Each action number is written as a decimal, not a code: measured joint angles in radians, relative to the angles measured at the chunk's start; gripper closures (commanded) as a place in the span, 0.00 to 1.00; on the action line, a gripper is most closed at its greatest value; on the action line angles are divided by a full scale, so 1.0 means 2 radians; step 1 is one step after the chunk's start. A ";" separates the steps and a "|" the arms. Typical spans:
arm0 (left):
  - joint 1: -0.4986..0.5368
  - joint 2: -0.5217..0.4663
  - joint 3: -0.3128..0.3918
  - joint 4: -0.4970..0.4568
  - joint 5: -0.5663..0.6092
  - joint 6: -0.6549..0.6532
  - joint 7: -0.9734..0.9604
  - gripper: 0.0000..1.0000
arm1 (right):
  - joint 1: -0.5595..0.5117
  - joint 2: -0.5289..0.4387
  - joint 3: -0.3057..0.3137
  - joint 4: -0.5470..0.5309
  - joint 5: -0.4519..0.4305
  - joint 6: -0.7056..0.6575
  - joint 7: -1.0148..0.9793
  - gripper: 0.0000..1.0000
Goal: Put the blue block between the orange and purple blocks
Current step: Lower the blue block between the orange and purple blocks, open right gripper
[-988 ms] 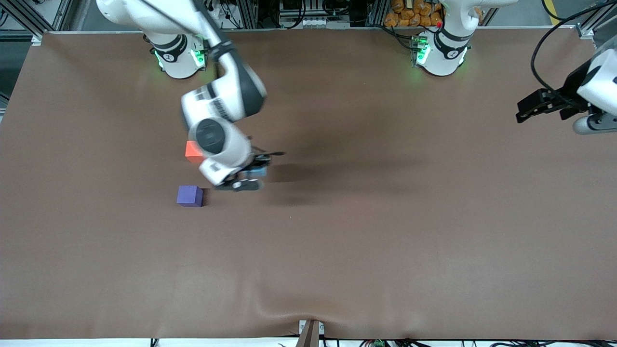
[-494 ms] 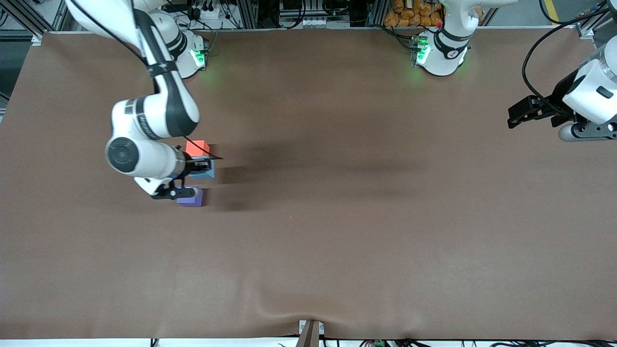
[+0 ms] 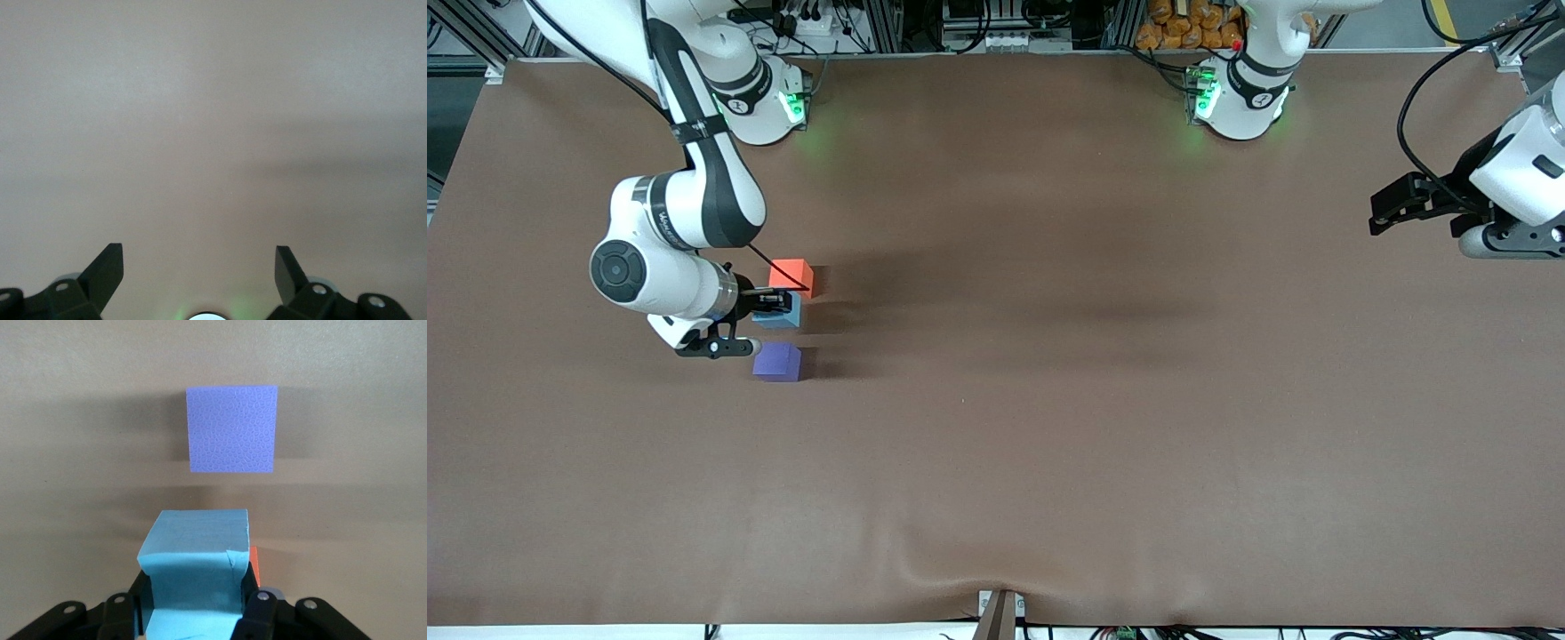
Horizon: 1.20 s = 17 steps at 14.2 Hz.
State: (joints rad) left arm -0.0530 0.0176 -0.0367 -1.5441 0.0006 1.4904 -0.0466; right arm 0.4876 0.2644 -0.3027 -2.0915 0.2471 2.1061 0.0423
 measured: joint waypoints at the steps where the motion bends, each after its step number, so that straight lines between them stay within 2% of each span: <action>1: 0.001 0.000 0.001 0.000 0.000 0.000 0.003 0.00 | 0.000 0.000 0.000 0.000 0.000 0.000 0.000 1.00; 5: 0.001 0.000 0.002 0.000 0.000 0.000 0.004 0.00 | 0.000 0.001 0.001 -0.004 0.000 0.009 0.000 1.00; 10: 0.001 0.000 0.002 0.000 0.000 0.000 0.004 0.00 | 0.000 0.007 0.001 -0.038 0.000 0.060 0.000 1.00; 17: 0.001 0.000 0.002 -0.001 0.000 0.000 0.004 0.00 | 0.001 0.031 0.005 -0.047 -0.001 0.096 0.000 1.00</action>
State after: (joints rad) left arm -0.0503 0.0176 -0.0332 -1.5460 0.0013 1.4903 -0.0391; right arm 0.4888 0.3260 -0.2923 -2.1848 0.2459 2.2987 0.0423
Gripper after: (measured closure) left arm 0.000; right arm 0.463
